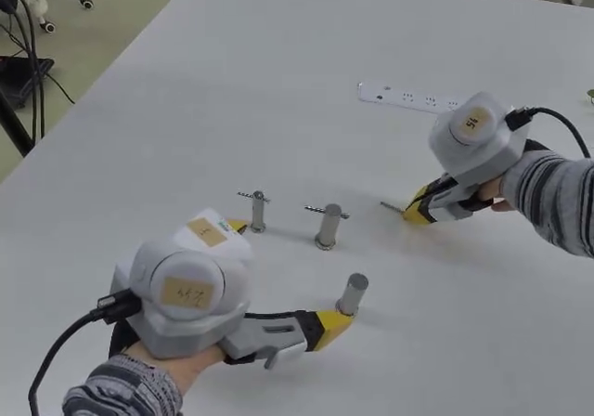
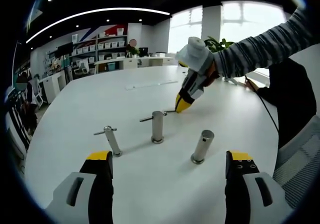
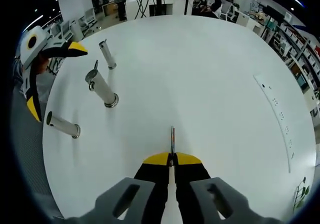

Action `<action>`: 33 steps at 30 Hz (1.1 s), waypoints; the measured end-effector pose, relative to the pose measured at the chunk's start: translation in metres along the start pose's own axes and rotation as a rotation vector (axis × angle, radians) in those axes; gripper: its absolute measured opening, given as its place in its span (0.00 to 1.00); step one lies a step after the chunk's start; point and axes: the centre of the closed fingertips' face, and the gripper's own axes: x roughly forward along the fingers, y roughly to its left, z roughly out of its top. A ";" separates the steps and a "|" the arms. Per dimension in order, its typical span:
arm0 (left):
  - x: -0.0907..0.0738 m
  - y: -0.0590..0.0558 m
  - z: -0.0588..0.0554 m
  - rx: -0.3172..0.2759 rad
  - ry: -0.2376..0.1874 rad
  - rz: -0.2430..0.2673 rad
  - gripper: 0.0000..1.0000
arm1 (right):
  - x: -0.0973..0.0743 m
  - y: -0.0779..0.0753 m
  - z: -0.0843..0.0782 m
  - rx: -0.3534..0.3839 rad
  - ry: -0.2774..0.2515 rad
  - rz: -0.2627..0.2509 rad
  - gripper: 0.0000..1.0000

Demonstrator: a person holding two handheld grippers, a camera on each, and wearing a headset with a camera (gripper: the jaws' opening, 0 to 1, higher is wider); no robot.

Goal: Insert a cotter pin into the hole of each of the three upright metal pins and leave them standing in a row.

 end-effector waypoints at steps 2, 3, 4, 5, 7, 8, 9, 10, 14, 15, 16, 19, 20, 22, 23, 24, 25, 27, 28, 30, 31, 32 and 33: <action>0.000 0.000 0.000 0.000 0.001 -0.001 0.92 | -0.001 0.001 0.000 -0.013 -0.004 -0.011 0.00; 0.000 0.000 0.000 0.000 0.001 -0.002 0.92 | -0.002 0.001 0.000 -0.031 -0.001 -0.020 0.00; 0.000 -0.001 0.000 0.001 0.000 -0.003 0.92 | -0.004 0.000 0.001 -0.057 -0.001 -0.035 0.00; 0.000 -0.001 0.000 0.002 -0.001 -0.003 0.92 | -0.005 0.001 0.003 -0.064 -0.011 -0.041 0.00; 0.000 0.000 0.000 0.002 0.001 -0.004 0.91 | -0.011 0.003 0.006 -0.066 -0.028 -0.049 0.00; 0.000 0.000 0.000 0.001 -0.001 -0.003 0.91 | -0.013 0.003 0.008 -0.069 -0.037 -0.056 0.00; -0.001 0.000 0.000 0.000 -0.003 -0.002 0.91 | -0.017 0.004 0.010 -0.077 -0.047 -0.063 0.00; -0.001 0.000 0.000 0.000 -0.002 -0.003 0.91 | -0.020 0.005 0.010 -0.085 -0.051 -0.068 0.00; -0.004 -0.001 0.001 -0.010 -0.006 -0.006 0.89 | -0.033 0.012 0.013 -0.107 -0.080 -0.095 0.00; -0.004 -0.001 0.002 -0.010 -0.010 -0.007 0.89 | -0.035 0.014 0.012 -0.109 -0.084 -0.098 0.00; -0.005 -0.002 0.003 -0.009 -0.013 -0.008 0.88 | -0.038 0.017 0.012 -0.109 -0.086 -0.099 0.00; -0.006 -0.004 0.007 -0.008 -0.020 -0.018 0.86 | -0.048 0.025 0.012 -0.123 -0.110 -0.117 0.00; -0.007 -0.006 0.010 -0.004 -0.026 -0.021 0.85 | -0.052 0.029 0.013 -0.131 -0.118 -0.122 0.00; -0.008 -0.009 0.015 0.002 -0.037 -0.031 0.84 | -0.059 0.036 0.014 -0.153 -0.132 -0.133 0.00; -0.009 -0.010 0.017 0.001 -0.042 -0.037 0.83 | -0.061 0.039 0.014 -0.158 -0.136 -0.135 0.00; -0.009 -0.013 0.019 -0.001 -0.049 -0.047 0.82 | -0.065 0.044 0.015 -0.166 -0.141 -0.139 0.00; -0.009 -0.015 0.021 -0.004 -0.054 -0.057 0.81 | -0.067 0.047 0.015 -0.175 -0.147 -0.141 0.00; -0.010 -0.018 0.024 -0.011 -0.062 -0.069 0.79 | -0.072 0.053 0.017 -0.195 -0.154 -0.151 0.00; -0.011 -0.020 0.025 -0.017 -0.065 -0.078 0.78 | -0.074 0.057 0.018 -0.204 -0.160 -0.152 0.00; -0.013 -0.023 0.029 -0.029 -0.071 -0.097 0.74 | -0.079 0.066 0.021 -0.220 -0.176 -0.153 0.00; -0.014 -0.024 0.031 -0.034 -0.076 -0.102 0.72 | -0.080 0.068 0.022 -0.233 -0.182 -0.153 0.00; -0.015 -0.024 0.033 -0.043 -0.084 -0.107 0.70 | -0.081 0.074 0.024 -0.252 -0.188 -0.153 0.00; -0.016 -0.026 0.036 -0.056 -0.091 -0.115 0.69 | -0.082 0.079 0.026 -0.268 -0.196 -0.151 0.00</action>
